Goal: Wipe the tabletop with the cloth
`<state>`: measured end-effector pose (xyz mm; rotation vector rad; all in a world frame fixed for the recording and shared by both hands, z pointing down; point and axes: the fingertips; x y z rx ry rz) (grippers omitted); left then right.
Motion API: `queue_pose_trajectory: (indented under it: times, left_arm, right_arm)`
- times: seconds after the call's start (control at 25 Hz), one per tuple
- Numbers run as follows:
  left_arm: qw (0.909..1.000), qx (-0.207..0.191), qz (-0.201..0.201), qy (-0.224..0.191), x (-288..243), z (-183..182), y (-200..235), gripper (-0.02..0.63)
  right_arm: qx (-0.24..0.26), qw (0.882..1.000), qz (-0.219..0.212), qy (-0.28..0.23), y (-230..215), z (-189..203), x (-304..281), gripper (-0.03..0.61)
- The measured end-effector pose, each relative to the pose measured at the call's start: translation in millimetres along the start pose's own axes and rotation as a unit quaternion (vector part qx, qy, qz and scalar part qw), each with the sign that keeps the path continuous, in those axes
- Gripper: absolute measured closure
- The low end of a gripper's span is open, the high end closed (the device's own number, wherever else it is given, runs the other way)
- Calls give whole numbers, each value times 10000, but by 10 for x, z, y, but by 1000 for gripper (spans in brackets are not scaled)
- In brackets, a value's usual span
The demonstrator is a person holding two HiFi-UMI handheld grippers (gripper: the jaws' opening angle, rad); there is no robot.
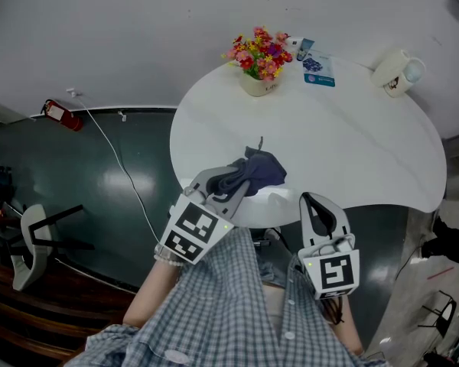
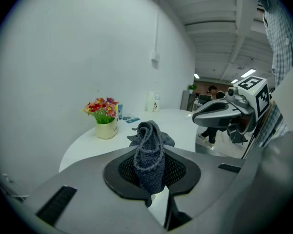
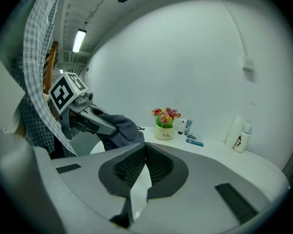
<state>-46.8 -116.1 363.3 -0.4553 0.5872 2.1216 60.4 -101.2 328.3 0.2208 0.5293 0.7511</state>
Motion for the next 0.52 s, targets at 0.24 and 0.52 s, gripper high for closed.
queue_pose_trajectory:
  times: [0.24, 0.52]
  left_arm:
    - [10000, -13, 14, 42, -9, 6, 4, 557]
    - [10000, -25, 53, 60, 50, 62, -35, 557]
  right_arm:
    - [-8, 10000, -6, 46, 9, 22, 0, 570]
    - [51, 10000, 33, 48, 76, 0, 59, 571]
Point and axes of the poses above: the fingertips, and each gripper's own axes: x backward along the fingers, y to its left, z out of its underside, and after that the axes turned 14 degrees about x, right-handed
